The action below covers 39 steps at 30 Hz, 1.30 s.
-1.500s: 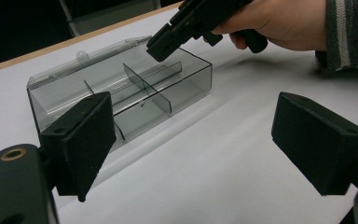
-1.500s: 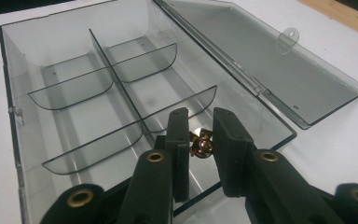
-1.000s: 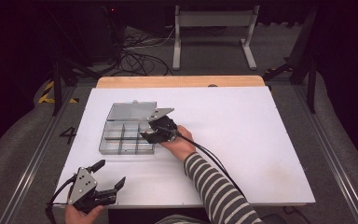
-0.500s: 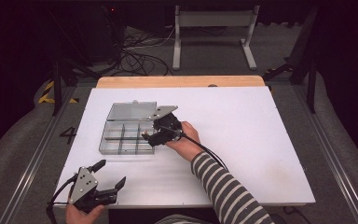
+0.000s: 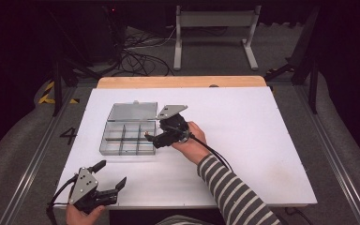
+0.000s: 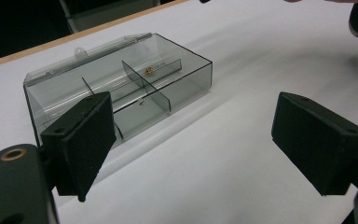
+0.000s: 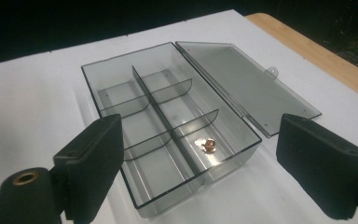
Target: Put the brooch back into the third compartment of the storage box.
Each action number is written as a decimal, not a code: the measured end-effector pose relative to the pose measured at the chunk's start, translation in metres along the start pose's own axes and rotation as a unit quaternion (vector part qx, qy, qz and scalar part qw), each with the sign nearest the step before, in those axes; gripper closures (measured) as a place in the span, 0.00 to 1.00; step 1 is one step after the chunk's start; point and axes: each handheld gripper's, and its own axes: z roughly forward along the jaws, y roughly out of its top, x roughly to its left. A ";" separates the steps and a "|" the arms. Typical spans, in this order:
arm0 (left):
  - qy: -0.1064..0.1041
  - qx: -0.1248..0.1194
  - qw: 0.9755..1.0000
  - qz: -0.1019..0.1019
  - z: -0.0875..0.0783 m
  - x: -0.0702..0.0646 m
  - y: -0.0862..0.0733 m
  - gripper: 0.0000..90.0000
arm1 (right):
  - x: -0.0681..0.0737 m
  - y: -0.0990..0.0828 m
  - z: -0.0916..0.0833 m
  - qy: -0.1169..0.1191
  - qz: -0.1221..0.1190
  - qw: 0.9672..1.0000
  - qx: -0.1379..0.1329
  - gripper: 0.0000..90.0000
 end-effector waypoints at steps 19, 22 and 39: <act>0.001 0.001 1.000 0.002 0.001 0.000 0.000 0.16 | -0.011 -0.023 -0.062 -0.001 0.022 0.999 -0.040 0.16; 0.000 0.001 1.000 0.001 0.001 -0.001 0.000 0.16 | -0.013 -0.029 -0.073 -0.004 0.022 0.999 -0.045 0.15; 0.003 0.002 1.000 0.001 0.002 0.000 0.001 0.16 | -0.027 -0.071 -0.131 -0.031 0.033 0.998 -0.052 0.12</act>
